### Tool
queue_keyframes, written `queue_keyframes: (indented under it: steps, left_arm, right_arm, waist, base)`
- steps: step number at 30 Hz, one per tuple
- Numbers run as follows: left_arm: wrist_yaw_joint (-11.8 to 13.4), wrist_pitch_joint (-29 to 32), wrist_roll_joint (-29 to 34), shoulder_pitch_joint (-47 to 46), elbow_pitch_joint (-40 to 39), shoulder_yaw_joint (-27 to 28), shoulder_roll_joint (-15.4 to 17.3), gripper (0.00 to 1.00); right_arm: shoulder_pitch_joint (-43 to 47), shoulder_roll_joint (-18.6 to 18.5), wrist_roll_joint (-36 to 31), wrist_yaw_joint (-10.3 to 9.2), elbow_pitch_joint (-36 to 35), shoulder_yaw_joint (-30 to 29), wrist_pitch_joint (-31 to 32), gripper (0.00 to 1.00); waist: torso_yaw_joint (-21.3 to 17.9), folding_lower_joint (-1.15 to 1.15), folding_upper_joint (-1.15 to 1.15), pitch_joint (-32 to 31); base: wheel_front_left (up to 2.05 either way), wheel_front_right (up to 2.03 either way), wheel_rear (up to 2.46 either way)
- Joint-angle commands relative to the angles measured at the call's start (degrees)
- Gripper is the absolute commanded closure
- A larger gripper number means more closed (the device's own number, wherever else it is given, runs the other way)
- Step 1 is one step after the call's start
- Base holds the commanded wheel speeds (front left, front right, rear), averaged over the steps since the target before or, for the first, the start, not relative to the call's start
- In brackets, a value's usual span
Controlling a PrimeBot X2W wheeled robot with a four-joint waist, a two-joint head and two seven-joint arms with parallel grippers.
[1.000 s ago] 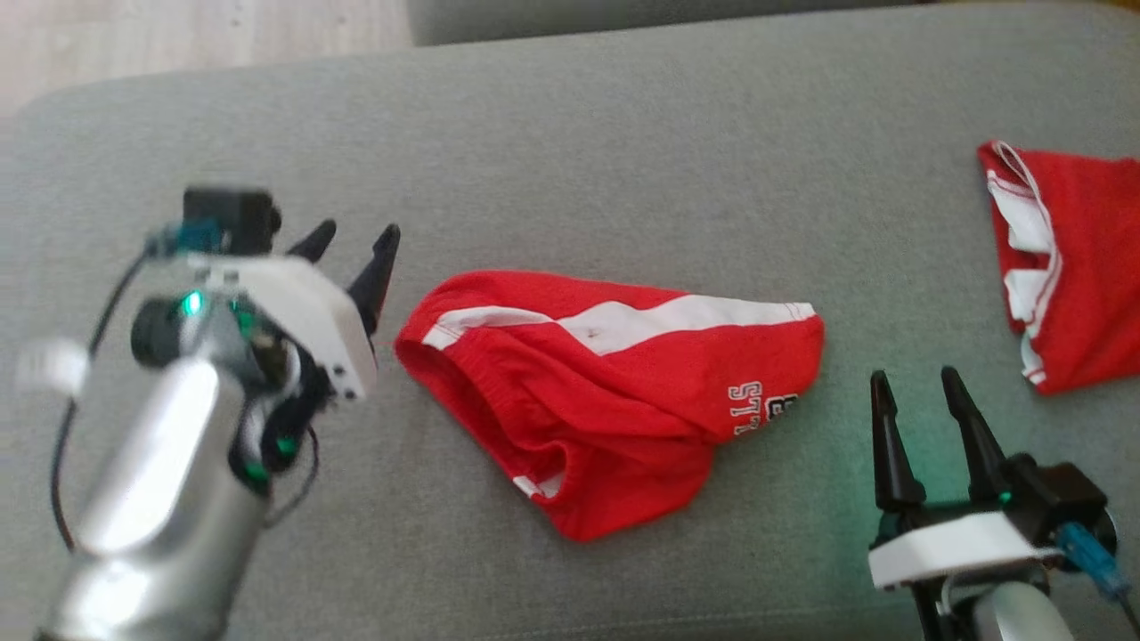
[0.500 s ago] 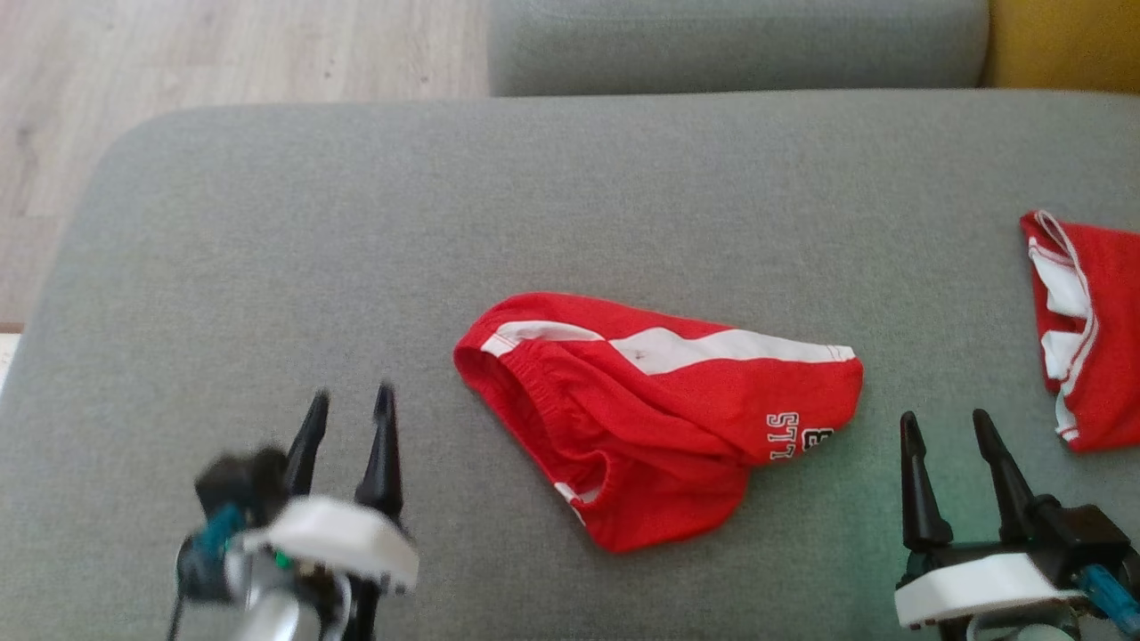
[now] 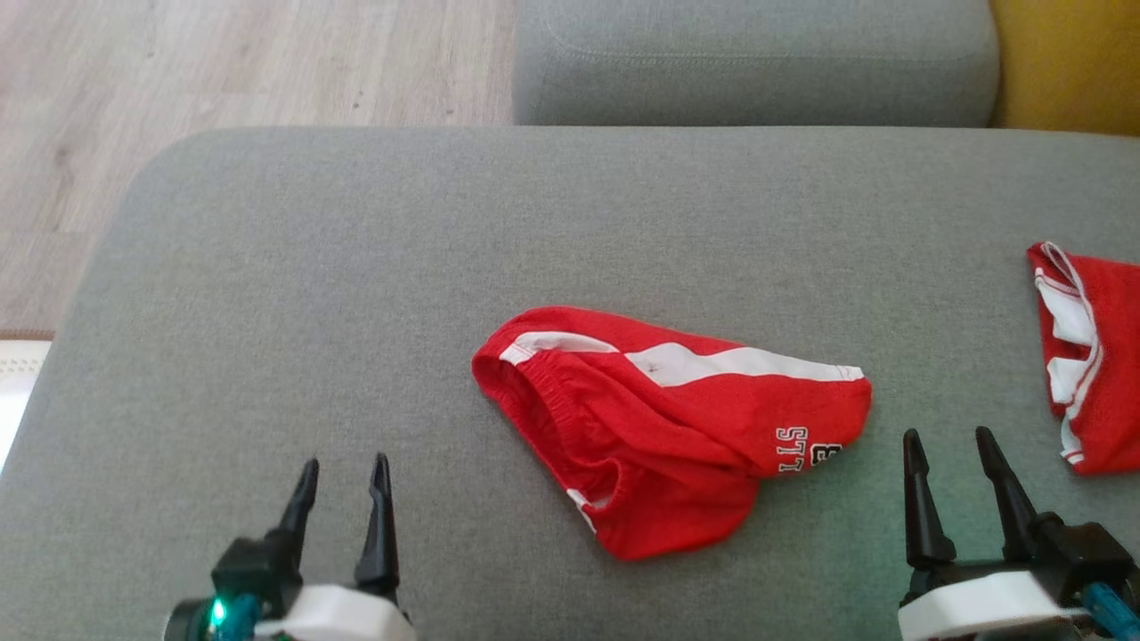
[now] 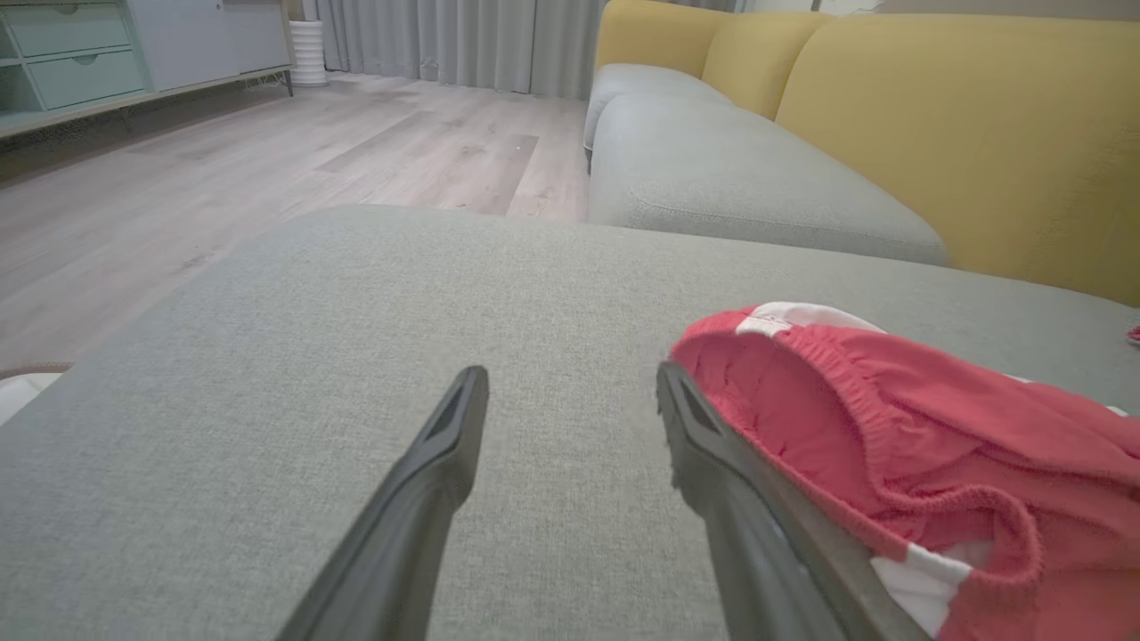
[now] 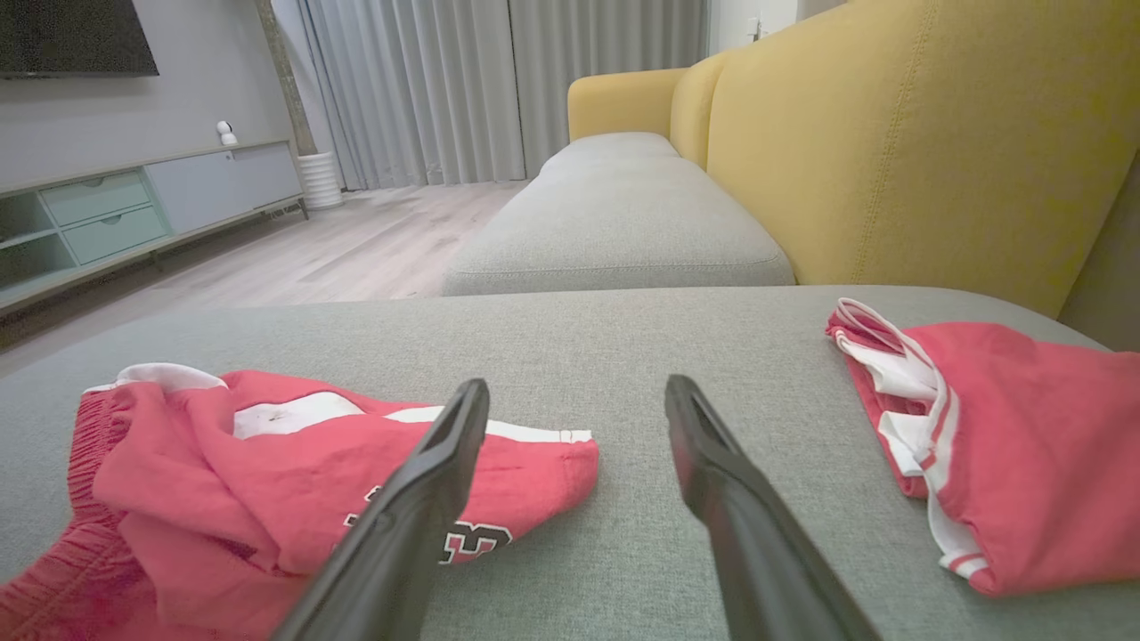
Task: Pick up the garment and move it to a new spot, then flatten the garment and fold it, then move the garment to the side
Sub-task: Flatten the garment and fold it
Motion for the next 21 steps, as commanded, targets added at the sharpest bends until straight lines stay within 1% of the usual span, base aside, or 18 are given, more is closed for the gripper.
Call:
queue_keyframes:
  steps: [1, 11, 21]
  left_arm:
    - [-0.54, -0.74, 1.0, -0.9, -2.07, 2.69, -0.54, 0.0]
    - [-4.91, -0.75, 4.6, 0.12, -1.52, 7.04, -3.56, 0.0]
    - [-7.36, -0.75, 6.58, -0.32, -1.09, 9.23, -5.03, 0.0]
  right_arm:
    - [-0.84, -0.35, 0.19, 0.43, -1.73, 1.42, -0.69, 0.0]
    - [-0.69, -0.35, 0.7, 0.43, -1.53, 2.19, -0.69, 0.0]
    - [-1.14, -0.35, 0.92, 0.43, -1.45, 2.63, -0.69, 0.0]
  waist:
    - [-0.18, 0.0, 0.0, -0.32]
    - [-0.8, 0.0, 0.0, -0.48]
    - [-1.47, 0.0, 0.0, 0.14]
  base:
    - [0.0, 0.0, 0.0]
    - [0.0, 0.0, 0.0]
    - [0.0, 0.0, 0.0]
